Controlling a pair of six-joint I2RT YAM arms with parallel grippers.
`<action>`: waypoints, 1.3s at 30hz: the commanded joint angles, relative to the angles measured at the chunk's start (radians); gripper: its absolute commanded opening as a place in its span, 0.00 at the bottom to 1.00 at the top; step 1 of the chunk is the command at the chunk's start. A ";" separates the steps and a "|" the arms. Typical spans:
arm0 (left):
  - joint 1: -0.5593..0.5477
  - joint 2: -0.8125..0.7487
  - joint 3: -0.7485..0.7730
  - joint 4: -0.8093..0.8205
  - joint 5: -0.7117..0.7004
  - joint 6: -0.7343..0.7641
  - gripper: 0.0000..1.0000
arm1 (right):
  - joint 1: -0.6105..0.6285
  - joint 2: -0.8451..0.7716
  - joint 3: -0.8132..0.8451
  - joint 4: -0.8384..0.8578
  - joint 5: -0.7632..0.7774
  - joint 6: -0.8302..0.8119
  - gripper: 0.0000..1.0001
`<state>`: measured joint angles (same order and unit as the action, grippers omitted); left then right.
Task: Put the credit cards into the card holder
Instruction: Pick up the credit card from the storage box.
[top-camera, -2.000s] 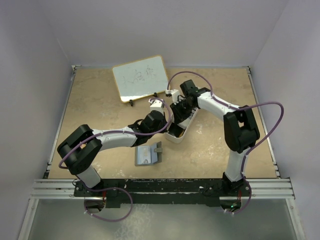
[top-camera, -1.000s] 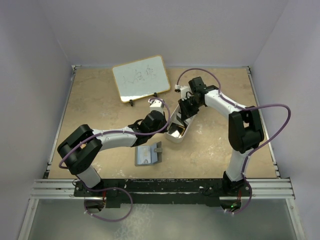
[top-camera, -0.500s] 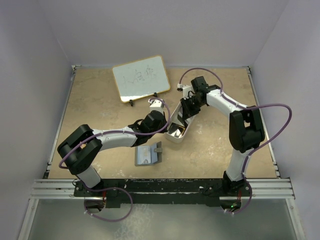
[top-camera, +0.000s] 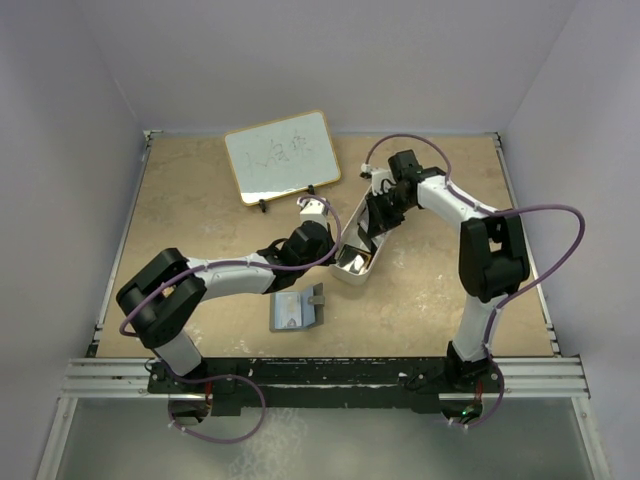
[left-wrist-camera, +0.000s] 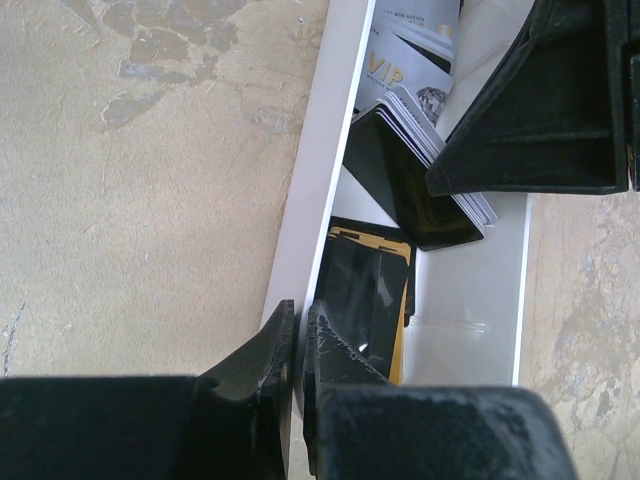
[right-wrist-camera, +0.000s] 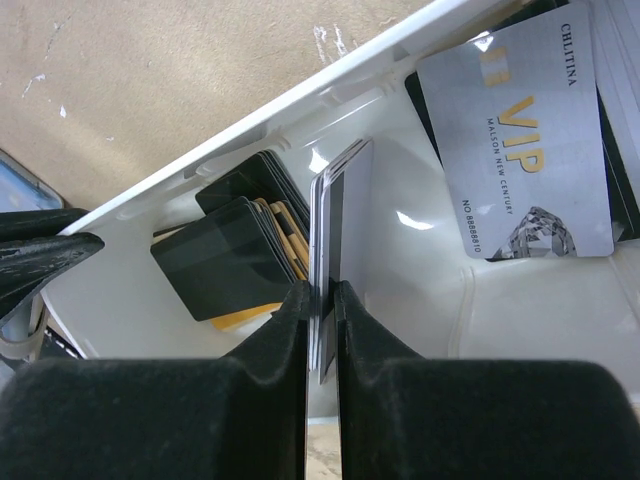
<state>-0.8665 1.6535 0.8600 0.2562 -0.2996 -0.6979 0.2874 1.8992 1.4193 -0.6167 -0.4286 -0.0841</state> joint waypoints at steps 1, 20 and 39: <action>0.004 0.005 0.039 0.057 -0.035 -0.032 0.00 | -0.029 0.004 0.029 -0.030 -0.009 0.001 0.19; 0.004 -0.002 0.047 0.042 -0.037 -0.022 0.00 | -0.074 -0.005 0.056 -0.005 -0.099 0.041 0.03; 0.003 0.006 0.065 0.025 -0.036 -0.018 0.00 | -0.105 0.009 0.063 0.011 -0.160 0.051 0.00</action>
<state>-0.8673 1.6638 0.8776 0.2443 -0.2970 -0.6975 0.1936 1.9099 1.4399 -0.6159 -0.5648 -0.0284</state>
